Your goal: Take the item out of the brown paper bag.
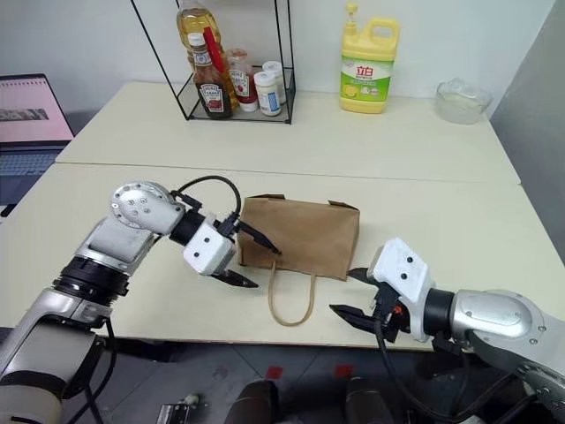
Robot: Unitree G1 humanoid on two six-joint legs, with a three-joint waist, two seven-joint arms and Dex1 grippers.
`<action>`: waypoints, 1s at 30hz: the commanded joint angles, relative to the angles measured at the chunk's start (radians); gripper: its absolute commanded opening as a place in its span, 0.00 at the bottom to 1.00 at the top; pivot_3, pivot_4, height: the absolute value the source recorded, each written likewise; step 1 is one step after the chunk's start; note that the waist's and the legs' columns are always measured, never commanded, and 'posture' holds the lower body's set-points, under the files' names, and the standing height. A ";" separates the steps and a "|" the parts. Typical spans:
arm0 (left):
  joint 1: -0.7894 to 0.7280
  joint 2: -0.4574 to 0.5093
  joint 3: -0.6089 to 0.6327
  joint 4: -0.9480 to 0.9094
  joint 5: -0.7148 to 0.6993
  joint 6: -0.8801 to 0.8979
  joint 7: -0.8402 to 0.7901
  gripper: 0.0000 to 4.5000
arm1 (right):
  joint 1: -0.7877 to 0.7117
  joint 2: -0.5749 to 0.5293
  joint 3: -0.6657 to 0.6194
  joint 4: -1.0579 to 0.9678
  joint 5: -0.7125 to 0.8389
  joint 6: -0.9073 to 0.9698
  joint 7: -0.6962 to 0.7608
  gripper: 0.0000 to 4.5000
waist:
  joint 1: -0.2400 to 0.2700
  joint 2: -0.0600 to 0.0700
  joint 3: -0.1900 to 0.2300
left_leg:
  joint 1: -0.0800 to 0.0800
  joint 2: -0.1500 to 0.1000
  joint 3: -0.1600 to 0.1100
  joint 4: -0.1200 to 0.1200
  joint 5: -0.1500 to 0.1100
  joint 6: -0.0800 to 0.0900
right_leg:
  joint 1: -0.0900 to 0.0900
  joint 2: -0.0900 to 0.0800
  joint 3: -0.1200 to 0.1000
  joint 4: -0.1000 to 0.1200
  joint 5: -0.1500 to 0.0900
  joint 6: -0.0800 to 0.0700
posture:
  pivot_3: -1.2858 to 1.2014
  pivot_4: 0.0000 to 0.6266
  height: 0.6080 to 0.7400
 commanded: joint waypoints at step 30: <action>-0.016 -0.208 0.075 -0.029 -0.098 0.429 0.141 0.00 | -0.043 -0.207 0.264 -0.056 -0.396 -0.295 0.256 0.67 | -0.001 0.000 0.000 | 0.000 0.000 -0.001 0.003 0.000 0.000 | 0.000 0.000 0.000 0.003 0.000 0.000 | 0.52 0.24 1.00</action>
